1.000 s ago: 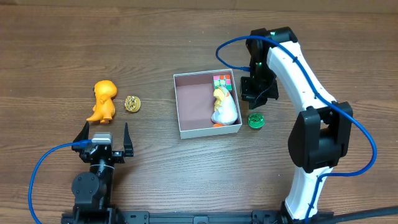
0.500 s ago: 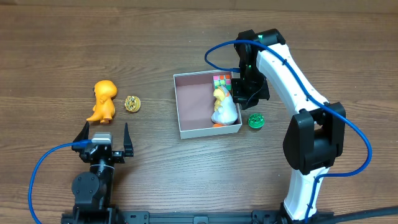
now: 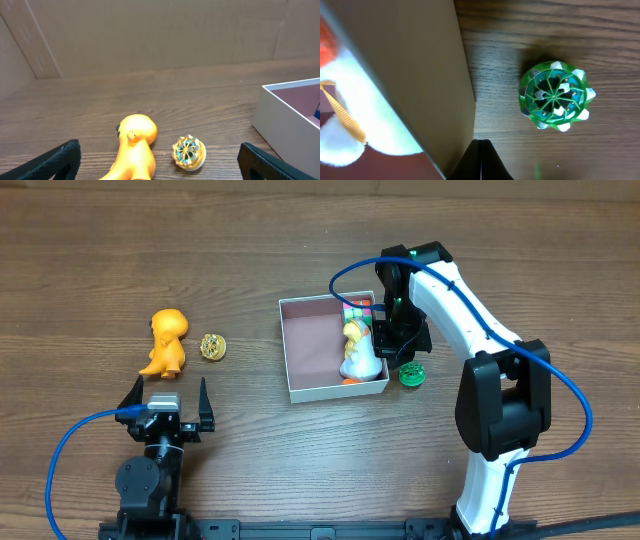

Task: Pack container
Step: 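Withdraw the right gripper up and to the right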

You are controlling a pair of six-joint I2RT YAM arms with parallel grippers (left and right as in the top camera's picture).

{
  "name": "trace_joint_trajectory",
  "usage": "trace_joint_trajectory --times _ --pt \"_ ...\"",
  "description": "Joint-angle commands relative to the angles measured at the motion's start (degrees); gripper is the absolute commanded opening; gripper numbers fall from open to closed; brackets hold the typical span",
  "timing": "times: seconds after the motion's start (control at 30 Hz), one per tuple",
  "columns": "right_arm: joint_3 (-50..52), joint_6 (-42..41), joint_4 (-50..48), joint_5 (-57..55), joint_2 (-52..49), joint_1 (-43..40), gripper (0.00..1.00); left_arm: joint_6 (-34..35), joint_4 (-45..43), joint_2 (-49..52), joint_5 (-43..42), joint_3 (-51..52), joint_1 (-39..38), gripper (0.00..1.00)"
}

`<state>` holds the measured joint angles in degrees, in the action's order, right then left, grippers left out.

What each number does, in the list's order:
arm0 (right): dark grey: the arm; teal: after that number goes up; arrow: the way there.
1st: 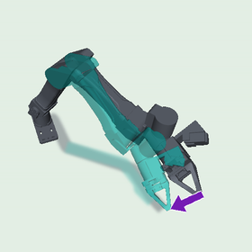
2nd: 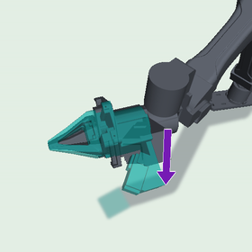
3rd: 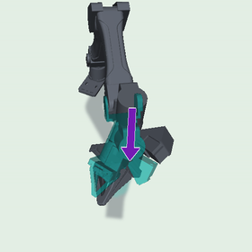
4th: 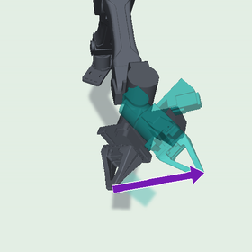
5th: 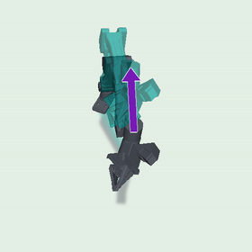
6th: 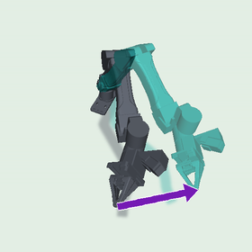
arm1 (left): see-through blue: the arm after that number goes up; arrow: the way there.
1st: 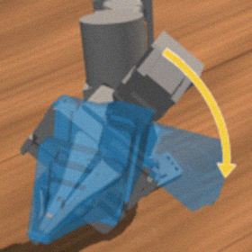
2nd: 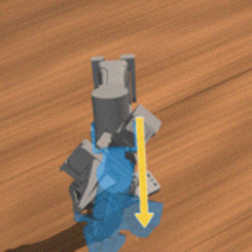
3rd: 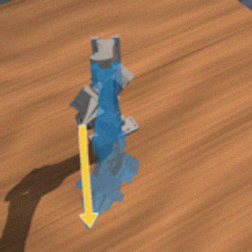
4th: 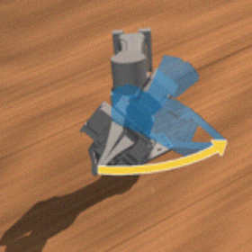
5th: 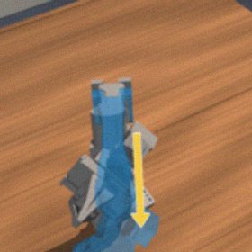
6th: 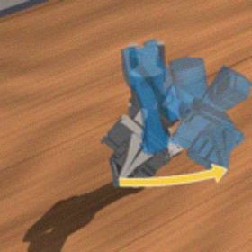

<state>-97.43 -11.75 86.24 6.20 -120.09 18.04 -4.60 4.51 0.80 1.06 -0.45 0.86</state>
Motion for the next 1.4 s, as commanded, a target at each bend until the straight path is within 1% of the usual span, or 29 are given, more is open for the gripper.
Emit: trace_joint_trajectory --times 0.0,0.17,0.4,0.57,0.9,1.07,1.17,1.3,1.33,1.37 --pt "0.09 -0.24 -0.2 2.93 0.15 -0.15 0.04 0.35 -0.13 -0.15 -0.85 0.17 0.35 1.0" --pt "0.09 -0.24 -0.37 3.63 0.15 -0.15 0.04 0.35 -0.11 -0.15 -0.85 0.17 0.35 1.0" --pt "0.09 -0.31 -2.05 8.31 0.15 -0.15 0.04 0.35 -0.13 -0.15 -0.85 0.17 0.35 1.0" --pt "0.09 -1.81 -2.56 8.5 0.15 -0.15 0.04 0.35 -0.13 -0.15 -0.85 0.17 0.35 1.0" --pt "-0.04 -1.79 -3.87 7.78 0.15 -0.5 0.04 0.35 -0.11 -0.15 -0.85 0.17 0.35 1.0" --pt "-2.29 -1.97 -3.26 7.32 0.17 -3.56 0.04 0.35 -0.13 -0.15 -0.85 0.17 0.35 1.0" --pt "-5.35 -1.95 -1.79 6.43 0.17 -6.6 0.04 0.35 -0.13 -0.15 -0.85 0.17 0.35 1.0" --pt "-11.32 -1.75 1.99 4.37 0.17 -10.95 0.16 0.35 -0.11 -0.15 -0.85 0.17 0.35 1.0" --pt "-13.51 -1.73 3.74 3.52 0.17 -12.07 0.23 0.35 -0.13 -0.15 -0.85 0.17 0.35 1.0" --pt "-15.1 -1.73 5.2 2.71 0.17 -12.72 0.35 0.35 -0.13 -0.15 -0.85 0.17 0.35 1.0"
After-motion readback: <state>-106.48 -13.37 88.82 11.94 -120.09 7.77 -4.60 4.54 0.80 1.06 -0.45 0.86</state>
